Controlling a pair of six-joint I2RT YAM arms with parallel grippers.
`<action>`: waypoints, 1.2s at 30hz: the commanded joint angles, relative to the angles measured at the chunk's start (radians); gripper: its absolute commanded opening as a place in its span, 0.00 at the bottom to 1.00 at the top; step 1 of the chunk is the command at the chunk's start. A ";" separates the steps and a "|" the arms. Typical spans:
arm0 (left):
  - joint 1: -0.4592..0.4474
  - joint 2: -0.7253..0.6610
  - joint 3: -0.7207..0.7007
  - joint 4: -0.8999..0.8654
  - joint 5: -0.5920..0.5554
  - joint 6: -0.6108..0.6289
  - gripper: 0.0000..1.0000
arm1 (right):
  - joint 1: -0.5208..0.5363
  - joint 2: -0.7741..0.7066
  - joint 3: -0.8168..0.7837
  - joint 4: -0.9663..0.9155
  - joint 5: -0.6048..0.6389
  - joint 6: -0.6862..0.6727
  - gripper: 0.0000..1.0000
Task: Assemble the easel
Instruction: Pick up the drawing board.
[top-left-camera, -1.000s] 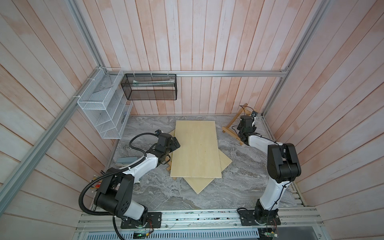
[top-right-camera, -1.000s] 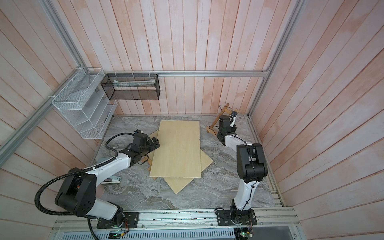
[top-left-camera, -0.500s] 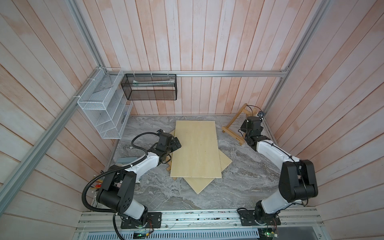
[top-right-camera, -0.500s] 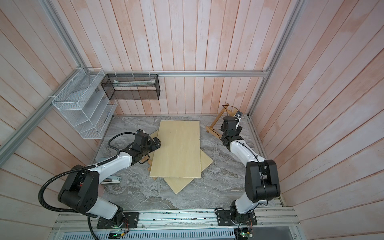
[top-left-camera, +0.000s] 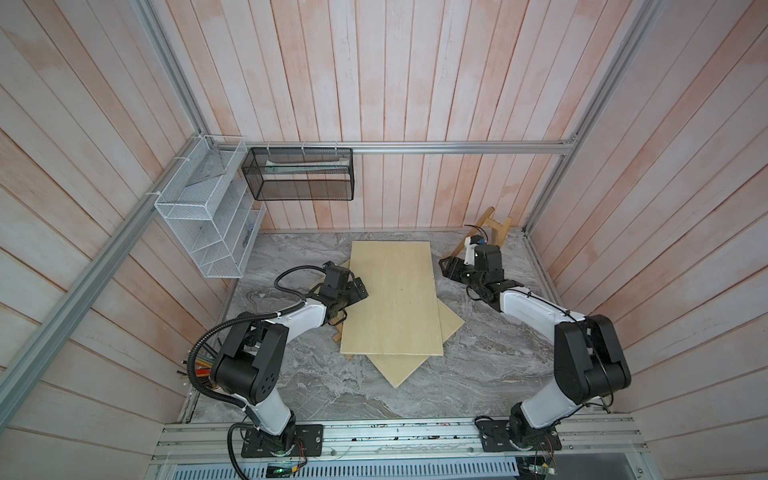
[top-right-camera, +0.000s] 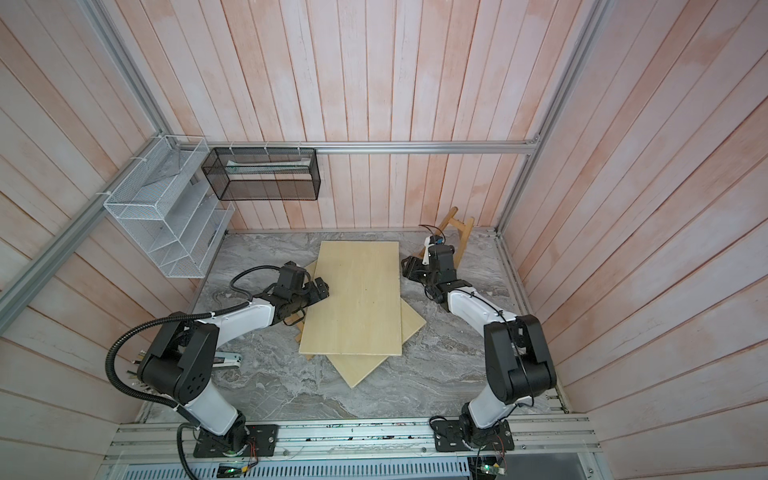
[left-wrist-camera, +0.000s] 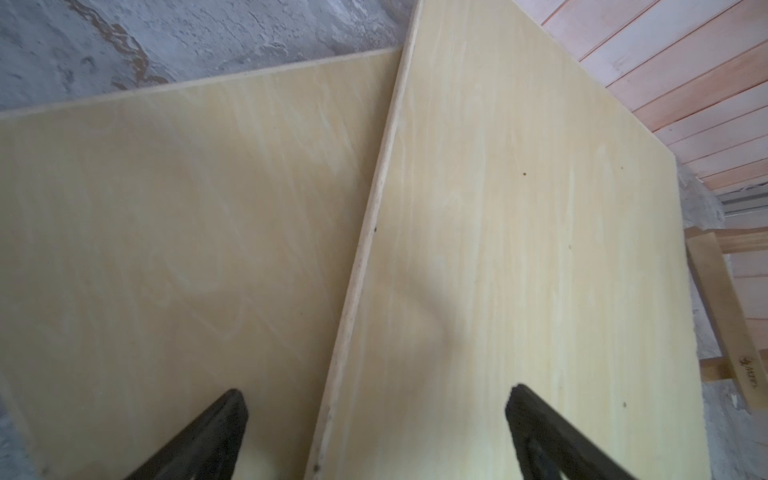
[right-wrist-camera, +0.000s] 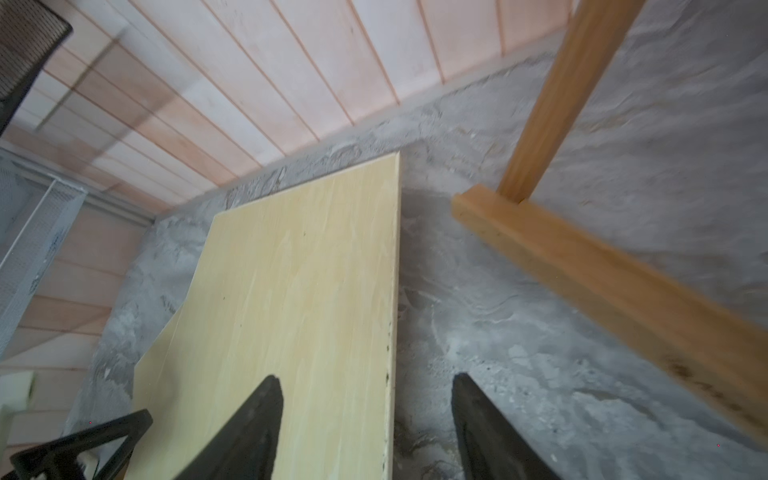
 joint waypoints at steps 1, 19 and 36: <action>-0.010 0.026 0.022 0.003 0.031 0.009 1.00 | -0.006 0.081 0.020 0.018 -0.141 0.059 0.66; -0.032 0.086 0.054 -0.012 0.068 0.037 0.95 | -0.002 0.241 0.092 0.144 -0.383 0.076 0.59; -0.045 0.129 0.042 0.059 0.113 0.043 0.92 | 0.026 0.172 0.143 0.419 -0.741 0.278 0.49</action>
